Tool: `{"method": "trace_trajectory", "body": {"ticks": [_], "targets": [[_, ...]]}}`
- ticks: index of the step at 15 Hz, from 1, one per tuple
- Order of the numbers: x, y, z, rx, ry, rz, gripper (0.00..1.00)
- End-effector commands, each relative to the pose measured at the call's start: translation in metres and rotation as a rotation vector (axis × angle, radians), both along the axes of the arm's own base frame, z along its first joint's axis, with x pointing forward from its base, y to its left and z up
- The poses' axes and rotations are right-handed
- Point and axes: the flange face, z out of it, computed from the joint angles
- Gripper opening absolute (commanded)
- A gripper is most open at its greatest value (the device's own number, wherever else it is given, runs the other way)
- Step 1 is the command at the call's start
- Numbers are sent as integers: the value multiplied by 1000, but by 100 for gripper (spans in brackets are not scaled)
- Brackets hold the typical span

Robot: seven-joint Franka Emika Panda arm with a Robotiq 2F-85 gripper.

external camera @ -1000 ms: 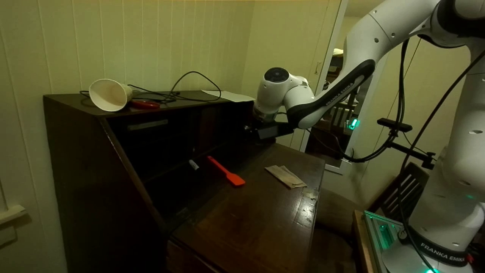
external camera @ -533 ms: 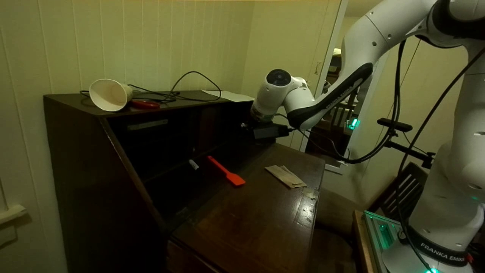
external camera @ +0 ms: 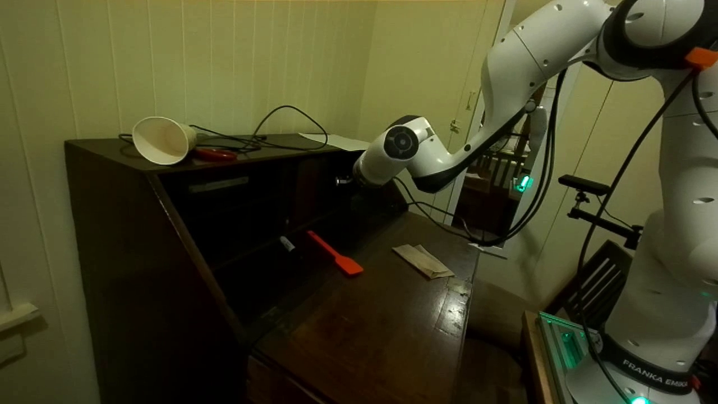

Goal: Open the cabinet door

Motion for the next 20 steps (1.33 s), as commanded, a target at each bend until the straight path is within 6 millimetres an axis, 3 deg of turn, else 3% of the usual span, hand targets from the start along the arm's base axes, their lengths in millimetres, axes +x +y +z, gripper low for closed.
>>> {"method": "trace_trajectory", "body": {"ticks": [1, 5, 6, 10, 16, 20], "targets": [[21, 21, -36, -86, -61, 20, 100], [31, 39, -71, -151, -49, 5, 100], [20, 37, -60, -141, -24, 3, 100], [21, 39, -66, -141, -19, 2, 100], [41, 44, -76, -312, -214, -185, 100], [49, 51, -84, -323, -299, -140, 100]]}}
